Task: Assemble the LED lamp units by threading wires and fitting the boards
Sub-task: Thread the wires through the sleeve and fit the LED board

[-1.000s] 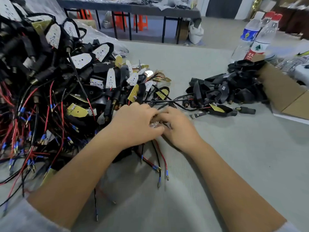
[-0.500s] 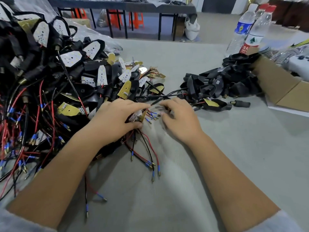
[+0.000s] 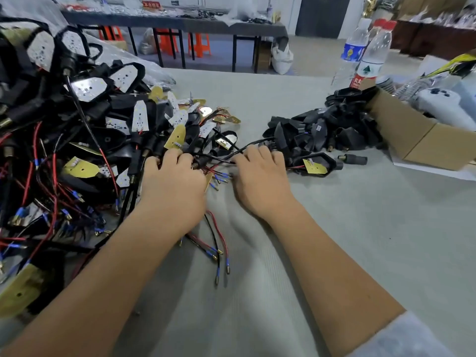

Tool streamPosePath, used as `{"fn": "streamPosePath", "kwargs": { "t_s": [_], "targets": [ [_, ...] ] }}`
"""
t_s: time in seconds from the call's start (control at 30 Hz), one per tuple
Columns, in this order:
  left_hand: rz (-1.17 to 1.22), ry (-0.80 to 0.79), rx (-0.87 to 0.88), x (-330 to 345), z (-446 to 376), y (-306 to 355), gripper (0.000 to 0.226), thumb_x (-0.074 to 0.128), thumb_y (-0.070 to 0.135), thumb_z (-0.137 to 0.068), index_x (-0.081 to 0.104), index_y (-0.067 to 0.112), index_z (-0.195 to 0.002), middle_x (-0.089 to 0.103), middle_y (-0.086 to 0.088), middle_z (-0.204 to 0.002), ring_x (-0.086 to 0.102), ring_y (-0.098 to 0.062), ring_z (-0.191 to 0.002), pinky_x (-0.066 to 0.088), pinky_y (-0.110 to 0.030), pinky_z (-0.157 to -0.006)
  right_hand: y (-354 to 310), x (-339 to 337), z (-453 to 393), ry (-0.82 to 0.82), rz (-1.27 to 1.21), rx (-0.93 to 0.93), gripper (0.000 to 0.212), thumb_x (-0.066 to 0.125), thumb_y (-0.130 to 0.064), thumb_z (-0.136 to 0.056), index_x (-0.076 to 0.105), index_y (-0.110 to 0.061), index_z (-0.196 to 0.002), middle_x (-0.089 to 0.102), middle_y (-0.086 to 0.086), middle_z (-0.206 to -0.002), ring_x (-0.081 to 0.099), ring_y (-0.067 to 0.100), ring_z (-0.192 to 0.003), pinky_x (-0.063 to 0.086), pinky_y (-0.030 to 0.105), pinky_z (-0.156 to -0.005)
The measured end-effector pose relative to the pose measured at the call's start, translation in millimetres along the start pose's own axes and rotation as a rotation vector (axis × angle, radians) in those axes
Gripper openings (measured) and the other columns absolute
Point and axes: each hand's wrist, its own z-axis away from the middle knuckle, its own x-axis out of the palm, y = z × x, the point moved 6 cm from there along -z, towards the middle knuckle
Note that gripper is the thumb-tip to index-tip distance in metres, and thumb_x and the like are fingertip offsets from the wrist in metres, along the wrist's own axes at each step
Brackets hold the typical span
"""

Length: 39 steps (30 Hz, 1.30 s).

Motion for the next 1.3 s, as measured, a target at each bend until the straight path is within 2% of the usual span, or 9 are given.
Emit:
{"fn": "streamPosePath", "kwargs": {
  "t_s": [0.17, 0.33, 0.5, 0.63, 0.73, 0.87, 1.03, 1.1, 1.3],
  "targets": [
    [0.011, 0.067, -0.019, -5.6, -10.4, 34.2, 0.036, 0.049, 0.033, -0.089, 0.056, 0.022, -0.123, 0.032, -0.010, -0.149, 0.015, -0.031, -0.143, 0.019, -0.051, -0.111, 38.3, -5.3, 9.7, -0.011, -0.070, 0.183, 0.036, 0.051, -0.035, -0.092, 0.055, -0.023, -0.125, 0.055, 0.003, -0.118, 0.045, 0.027, -0.112, 0.027, 0.038, -0.090],
    [0.245, -0.018, 0.053, 8.9, -41.1, 74.0, 0.048, 0.044, 0.018, -0.092, 0.036, 0.017, -0.139, 0.038, -0.011, -0.144, 0.027, -0.031, -0.138, 0.028, -0.046, -0.107, 60.0, -8.9, 9.8, 0.000, -0.179, 0.342, 0.031, 0.048, -0.023, -0.085, 0.055, -0.016, -0.114, 0.064, 0.004, -0.106, 0.046, 0.028, -0.105, 0.027, 0.040, -0.092],
    [0.220, 0.063, -0.028, 24.9, -50.5, 68.9, 0.027, 0.043, 0.027, -0.098, 0.052, 0.018, -0.122, 0.051, -0.006, -0.123, 0.043, -0.028, -0.118, 0.027, -0.042, -0.103, 69.3, -9.5, 12.8, -0.018, 0.008, 0.370, 0.023, 0.049, -0.014, -0.086, 0.065, -0.018, -0.102, 0.060, -0.001, -0.104, 0.040, 0.026, -0.106, 0.018, 0.036, -0.084],
    [0.260, 0.212, -0.021, 16.7, -53.0, 59.4, 0.029, 0.038, 0.038, -0.101, 0.060, 0.018, -0.107, 0.060, -0.003, -0.105, 0.054, -0.026, -0.103, 0.030, -0.040, -0.095, 81.7, -27.4, 18.1, 0.210, 0.063, 0.490, 0.021, 0.056, -0.011, -0.088, 0.071, -0.022, -0.098, 0.049, 0.002, -0.101, 0.040, 0.027, -0.101, 0.010, 0.028, -0.076],
    [0.389, 0.278, -0.058, 6.2, -54.9, 50.8, 0.032, 0.036, 0.036, -0.103, 0.058, 0.013, -0.101, 0.063, -0.007, -0.096, 0.059, -0.030, -0.091, 0.030, -0.036, -0.075, 80.8, -33.1, 17.7, 0.297, -0.135, 0.448, 0.021, 0.053, -0.015, -0.093, 0.071, -0.016, -0.104, 0.053, 0.007, -0.095, 0.048, 0.029, -0.093, 0.028, 0.032, -0.076],
    [0.758, 0.438, -0.377, -7.8, -58.5, 7.7, 0.028, 0.035, 0.028, -0.104, 0.054, 0.011, -0.117, 0.063, -0.014, -0.084, 0.059, -0.038, -0.084, 0.035, -0.038, -0.066, 47.5, -40.4, 15.2, 0.349, -0.324, 0.215, 0.026, 0.051, -0.012, -0.087, 0.068, -0.009, -0.106, 0.060, 0.009, -0.090, 0.055, 0.028, -0.085, 0.034, 0.030, -0.067],
    [0.600, 0.477, -0.349, -25.2, -81.3, -8.9, 0.054, 0.038, 0.031, -0.103, 0.019, 0.016, -0.151, 0.061, -0.017, -0.116, 0.062, -0.041, -0.092, 0.035, -0.039, -0.063, 19.1, 2.4, 5.3, -0.074, -0.195, 0.099, 0.045, 0.045, -0.031, -0.095, 0.047, -0.020, -0.138, 0.052, 0.008, -0.127, 0.045, 0.030, -0.115, 0.034, 0.039, -0.095],
    [0.527, 0.454, -0.295, -26.1, -86.2, -2.8, 0.062, 0.035, 0.041, -0.102, 0.008, 0.022, -0.154, 0.052, -0.019, -0.127, 0.061, -0.038, -0.082, 0.035, -0.038, -0.060, 21.6, 10.3, 3.8, -0.129, -0.115, 0.102, 0.039, 0.041, -0.034, -0.099, 0.051, -0.021, -0.133, 0.052, 0.005, -0.128, 0.042, 0.029, -0.117, 0.031, 0.039, -0.097],
    [0.248, 0.286, -0.010, -3.3, -89.4, 30.1, 0.061, 0.047, 0.011, -0.093, 0.031, 0.037, -0.146, 0.047, -0.016, -0.118, 0.045, -0.036, -0.105, 0.037, -0.041, -0.072, 34.1, -5.7, 0.6, -0.051, -0.159, 0.171, 0.026, 0.054, -0.006, -0.087, 0.052, -0.010, -0.113, 0.060, 0.010, -0.109, 0.052, 0.031, -0.103, 0.029, 0.035, -0.073]
  ]
}}
